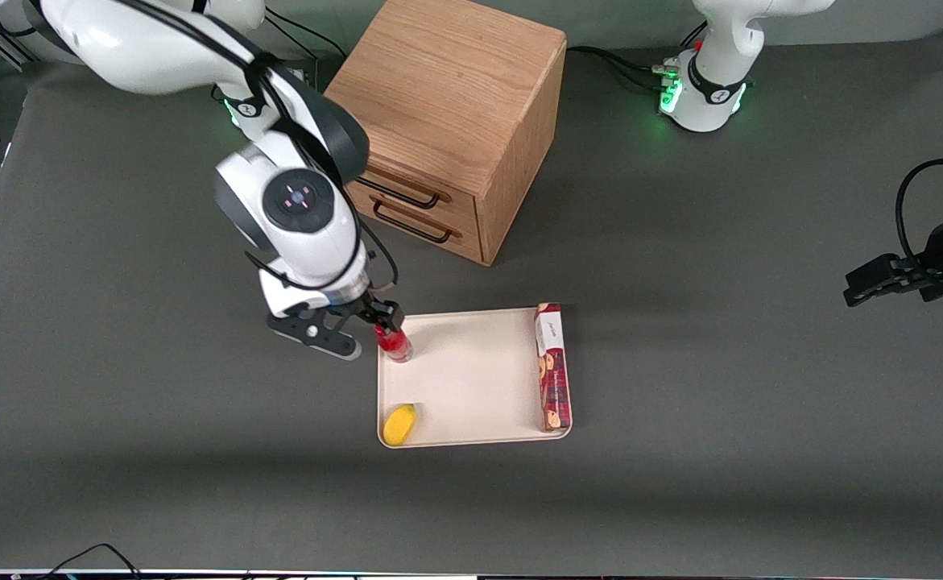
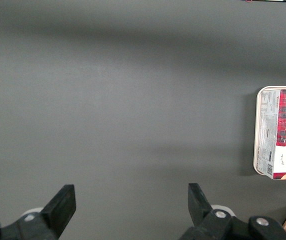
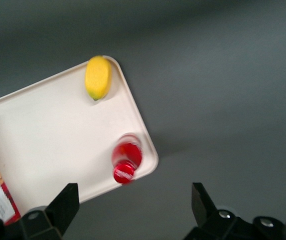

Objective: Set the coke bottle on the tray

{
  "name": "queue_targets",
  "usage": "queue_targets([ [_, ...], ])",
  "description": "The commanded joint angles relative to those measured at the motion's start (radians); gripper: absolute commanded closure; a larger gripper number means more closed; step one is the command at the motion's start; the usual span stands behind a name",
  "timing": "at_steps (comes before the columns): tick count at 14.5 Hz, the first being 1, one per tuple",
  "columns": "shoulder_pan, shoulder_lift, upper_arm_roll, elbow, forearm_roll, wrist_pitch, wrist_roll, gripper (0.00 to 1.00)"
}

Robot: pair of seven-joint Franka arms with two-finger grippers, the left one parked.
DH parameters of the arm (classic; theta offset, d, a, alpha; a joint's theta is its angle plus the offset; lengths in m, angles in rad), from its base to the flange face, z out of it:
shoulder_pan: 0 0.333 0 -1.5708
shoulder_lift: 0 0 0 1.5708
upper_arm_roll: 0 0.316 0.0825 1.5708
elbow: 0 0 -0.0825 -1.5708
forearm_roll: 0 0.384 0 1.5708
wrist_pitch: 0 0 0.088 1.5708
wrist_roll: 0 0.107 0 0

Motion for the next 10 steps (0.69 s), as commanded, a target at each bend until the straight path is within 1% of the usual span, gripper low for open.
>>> queue_targets([
  [1,-0.025,-0.093,0.001,0.137,0.073,-0.198,-0.226,0.00],
  [2,-0.048,-0.133,-0.015,0.165,0.102,-0.264,-0.332,0.00],
  [3,-0.057,-0.177,-0.061,0.178,0.133,-0.329,-0.437,0.00],
  [4,-0.058,-0.234,-0.139,0.183,0.201,-0.381,-0.558,0.00],
  [6,-0.055,-0.372,-0.379,0.139,0.371,-0.411,-0.780,0.00],
  [7,-0.053,-0.426,-0.476,0.076,0.435,-0.405,-0.877,0.00],
  [8,-0.053,-0.473,-0.553,0.006,0.467,-0.389,-0.937,0.00],
  [9,-0.051,-0.513,-0.595,-0.072,0.470,-0.341,-0.957,0.00],
  [10,-0.053,-0.559,-0.611,-0.166,0.472,-0.279,-0.971,0.00],
])
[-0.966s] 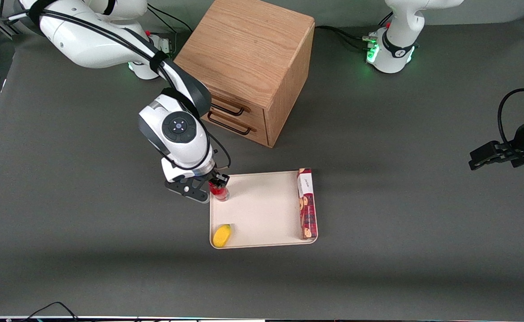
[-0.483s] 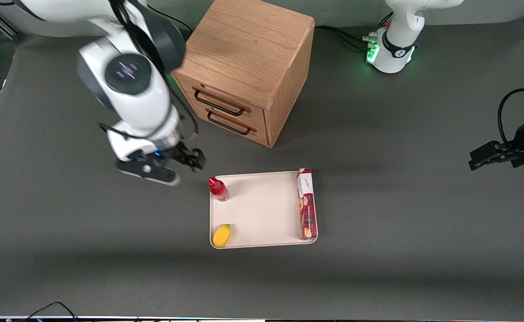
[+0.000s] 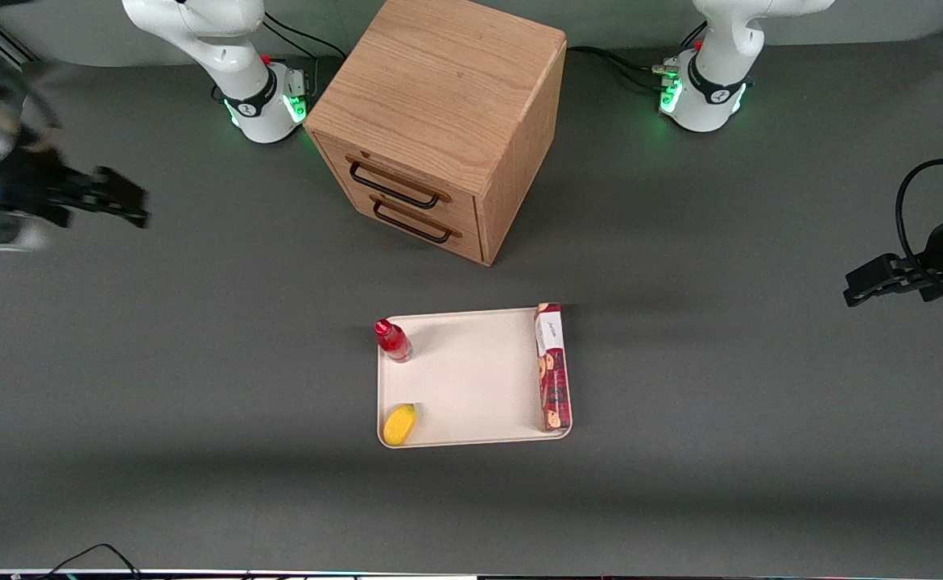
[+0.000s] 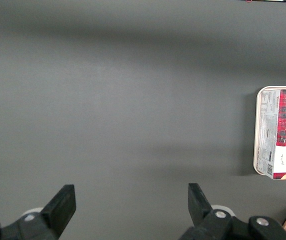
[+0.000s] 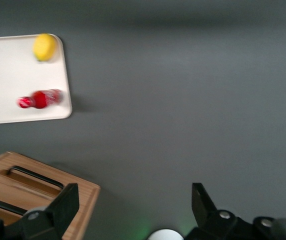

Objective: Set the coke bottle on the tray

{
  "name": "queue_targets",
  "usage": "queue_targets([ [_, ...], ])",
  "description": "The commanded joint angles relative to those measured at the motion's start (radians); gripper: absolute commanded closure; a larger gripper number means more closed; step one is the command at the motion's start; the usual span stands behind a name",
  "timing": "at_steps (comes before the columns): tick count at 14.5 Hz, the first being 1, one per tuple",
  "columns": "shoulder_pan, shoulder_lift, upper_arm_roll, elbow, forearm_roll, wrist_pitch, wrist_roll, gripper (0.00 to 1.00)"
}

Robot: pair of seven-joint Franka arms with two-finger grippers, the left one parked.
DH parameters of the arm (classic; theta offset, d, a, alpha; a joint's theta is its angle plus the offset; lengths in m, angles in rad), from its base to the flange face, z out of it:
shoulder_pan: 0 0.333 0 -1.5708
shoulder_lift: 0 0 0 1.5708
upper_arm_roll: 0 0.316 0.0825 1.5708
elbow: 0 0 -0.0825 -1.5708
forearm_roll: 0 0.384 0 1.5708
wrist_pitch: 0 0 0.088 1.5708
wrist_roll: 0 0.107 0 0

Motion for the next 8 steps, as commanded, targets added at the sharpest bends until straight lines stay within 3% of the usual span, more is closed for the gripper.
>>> queue_targets([
  [1,0.012,-0.169,-0.063,-0.345,0.032,0.199,-0.045,0.00],
  [3,0.013,-0.269,-0.071,-0.539,0.037,0.354,-0.045,0.00],
  [8,0.018,-0.225,-0.071,-0.460,0.063,0.335,-0.031,0.00],
])
